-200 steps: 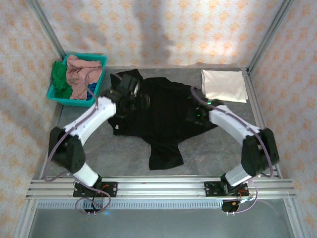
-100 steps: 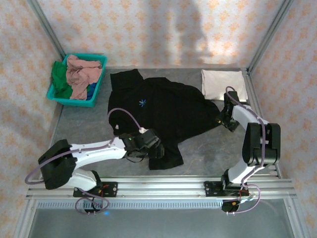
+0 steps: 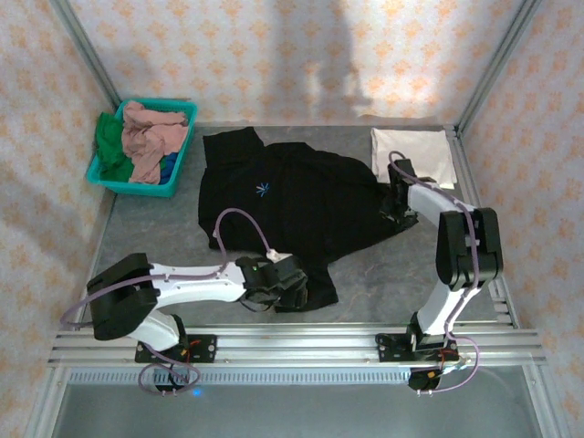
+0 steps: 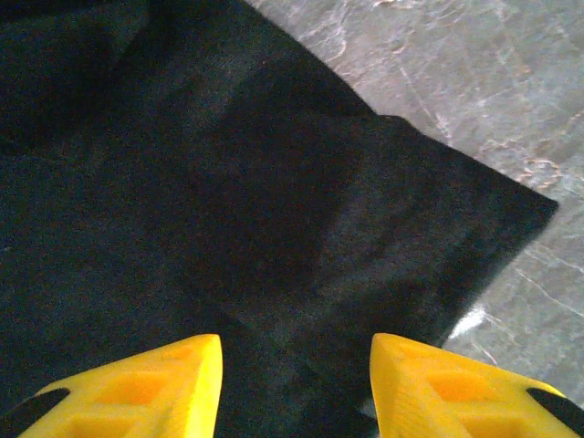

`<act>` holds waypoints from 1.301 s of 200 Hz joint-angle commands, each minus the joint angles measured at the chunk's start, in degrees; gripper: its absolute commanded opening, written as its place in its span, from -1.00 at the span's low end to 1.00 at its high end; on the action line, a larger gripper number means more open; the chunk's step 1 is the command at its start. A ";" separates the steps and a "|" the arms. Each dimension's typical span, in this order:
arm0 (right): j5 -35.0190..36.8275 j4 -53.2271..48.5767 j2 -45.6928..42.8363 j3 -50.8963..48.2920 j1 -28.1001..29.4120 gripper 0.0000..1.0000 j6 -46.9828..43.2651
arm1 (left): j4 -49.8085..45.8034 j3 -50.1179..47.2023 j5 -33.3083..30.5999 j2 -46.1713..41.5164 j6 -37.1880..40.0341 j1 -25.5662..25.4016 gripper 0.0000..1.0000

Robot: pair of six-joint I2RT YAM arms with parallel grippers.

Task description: Fold and stack the t-shirts

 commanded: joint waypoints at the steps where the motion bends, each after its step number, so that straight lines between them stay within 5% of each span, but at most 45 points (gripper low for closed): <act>1: 5.68 -4.25 1.97 1.52 0.48 -0.08 -1.30 | -3.14 0.95 -1.58 2.81 -1.55 -0.87 0.47; 55: 7.52 -6.05 3.58 2.08 0.48 -0.31 -2.01 | -4.31 3.03 -2.90 6.45 -0.94 -0.66 -0.31; 92: 6.43 -6.50 0.92 0.54 0.44 -0.84 -1.90 | -10.85 6.37 -6.45 3.74 1.35 2.39 -1.00; 110: 6.89 -7.51 -2.51 -0.16 0.46 -1.00 -1.95 | -15.08 6.77 -8.93 -1.09 2.71 6.17 -1.00; 182: -0.35 -13.70 -20.89 0.16 0.56 -1.00 -3.39 | -27.01 10.74 -22.53 -29.03 12.98 20.57 -1.00; 214: -5.08 -15.54 -32.65 6.20 3.93 -1.00 -3.15 | -32.69 25.16 -30.69 -33.61 20.38 24.42 -1.00; 260: -5.71 -6.93 -46.97 15.20 4.67 -1.00 3.43 | -36.34 53.46 -40.75 -27.02 32.88 25.91 -1.00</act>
